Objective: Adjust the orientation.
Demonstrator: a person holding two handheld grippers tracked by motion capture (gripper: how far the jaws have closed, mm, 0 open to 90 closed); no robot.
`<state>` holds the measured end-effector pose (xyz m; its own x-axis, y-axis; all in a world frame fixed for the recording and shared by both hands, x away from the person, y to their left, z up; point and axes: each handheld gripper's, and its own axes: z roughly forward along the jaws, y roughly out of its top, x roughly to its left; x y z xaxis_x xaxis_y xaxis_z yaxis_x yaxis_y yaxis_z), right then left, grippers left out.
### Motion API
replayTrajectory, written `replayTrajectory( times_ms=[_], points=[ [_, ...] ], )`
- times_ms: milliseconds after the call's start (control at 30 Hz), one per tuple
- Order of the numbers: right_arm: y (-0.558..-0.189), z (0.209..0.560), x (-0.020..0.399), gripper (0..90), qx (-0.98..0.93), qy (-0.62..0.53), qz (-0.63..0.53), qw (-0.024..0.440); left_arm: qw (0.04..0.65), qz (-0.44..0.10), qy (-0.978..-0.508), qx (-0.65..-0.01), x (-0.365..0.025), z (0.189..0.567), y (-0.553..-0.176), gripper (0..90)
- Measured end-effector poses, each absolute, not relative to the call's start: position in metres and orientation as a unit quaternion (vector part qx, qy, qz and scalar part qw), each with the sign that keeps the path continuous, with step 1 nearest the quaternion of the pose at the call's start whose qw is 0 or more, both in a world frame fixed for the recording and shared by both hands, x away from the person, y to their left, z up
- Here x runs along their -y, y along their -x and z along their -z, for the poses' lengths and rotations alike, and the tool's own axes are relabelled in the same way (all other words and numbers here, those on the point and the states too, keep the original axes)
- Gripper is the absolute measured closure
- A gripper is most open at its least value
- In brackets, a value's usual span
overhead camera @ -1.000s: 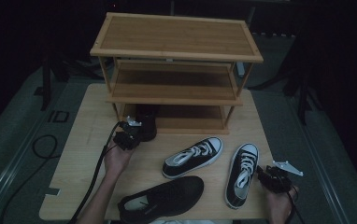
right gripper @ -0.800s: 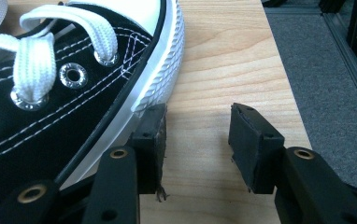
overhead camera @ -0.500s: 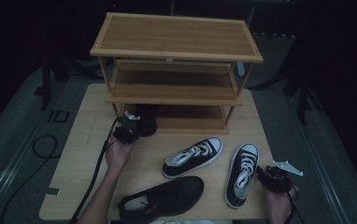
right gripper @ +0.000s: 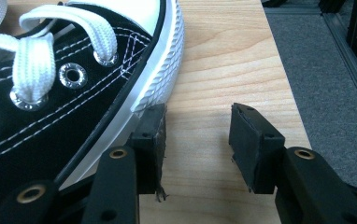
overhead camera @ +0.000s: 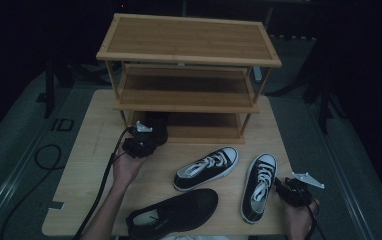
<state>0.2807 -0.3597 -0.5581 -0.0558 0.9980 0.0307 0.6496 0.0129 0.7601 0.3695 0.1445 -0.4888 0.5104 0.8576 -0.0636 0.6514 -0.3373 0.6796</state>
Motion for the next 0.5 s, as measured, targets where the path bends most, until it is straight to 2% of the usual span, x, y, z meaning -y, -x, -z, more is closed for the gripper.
replayTrajectory(
  times_ms=[200,500],
  points=[
    [-0.28,0.558,0.36,55.2,-0.655,-0.629,-0.314,0.277,0.332,-0.142,-0.832,-0.421,-0.143,0.474,-0.347,63.4],
    [-0.28,0.558,0.359,55.0,-0.653,-0.631,-0.314,0.277,0.345,-0.134,-0.832,-0.413,-0.155,0.457,-0.327,57.6]
  ],
)
